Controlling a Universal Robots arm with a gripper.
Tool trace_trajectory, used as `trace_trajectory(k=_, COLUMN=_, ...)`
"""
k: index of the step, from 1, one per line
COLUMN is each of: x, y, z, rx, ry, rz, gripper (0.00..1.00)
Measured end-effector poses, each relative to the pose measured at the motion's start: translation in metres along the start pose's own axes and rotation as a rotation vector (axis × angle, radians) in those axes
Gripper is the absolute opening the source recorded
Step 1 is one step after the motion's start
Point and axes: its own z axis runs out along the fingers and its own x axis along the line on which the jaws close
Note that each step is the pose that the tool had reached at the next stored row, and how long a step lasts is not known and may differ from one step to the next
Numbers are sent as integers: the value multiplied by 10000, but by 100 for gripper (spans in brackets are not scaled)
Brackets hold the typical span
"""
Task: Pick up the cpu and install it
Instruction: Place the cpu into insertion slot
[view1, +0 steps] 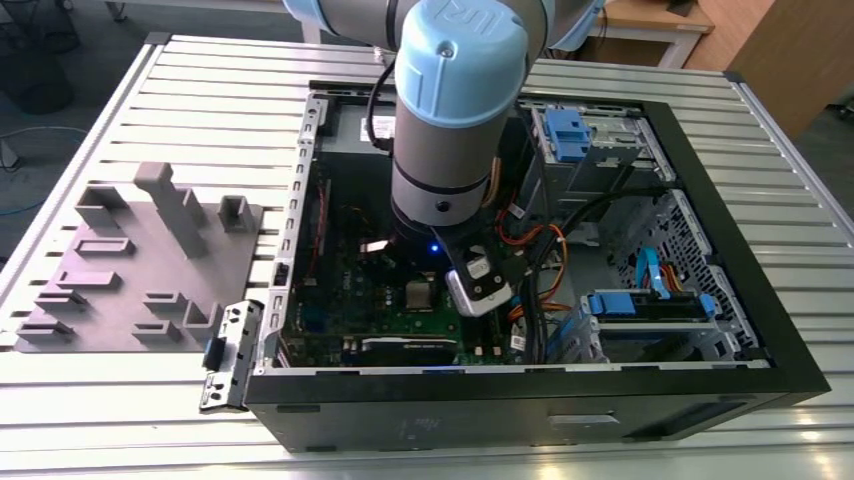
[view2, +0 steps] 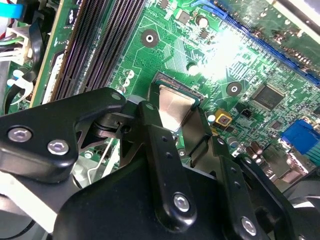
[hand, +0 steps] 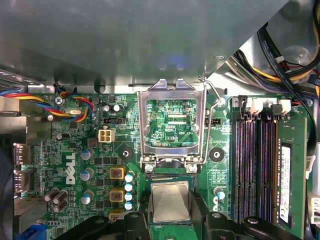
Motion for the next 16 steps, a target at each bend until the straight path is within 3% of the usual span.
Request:
trace_trajectory(k=7, x=0, y=0, z=-2, rx=0, ry=0, rz=0, gripper=45)
trace_trajectory(k=9, x=0, y=0, z=-4, rx=4, ry=1, rz=0, gripper=44)
trace_trajectory(k=10, x=0, y=0, z=-4, rx=4, ry=1, rz=0, gripper=38)
trace_trajectory(k=16, x=0, y=0, z=-4, rx=3, ry=0, rz=0, gripper=38)
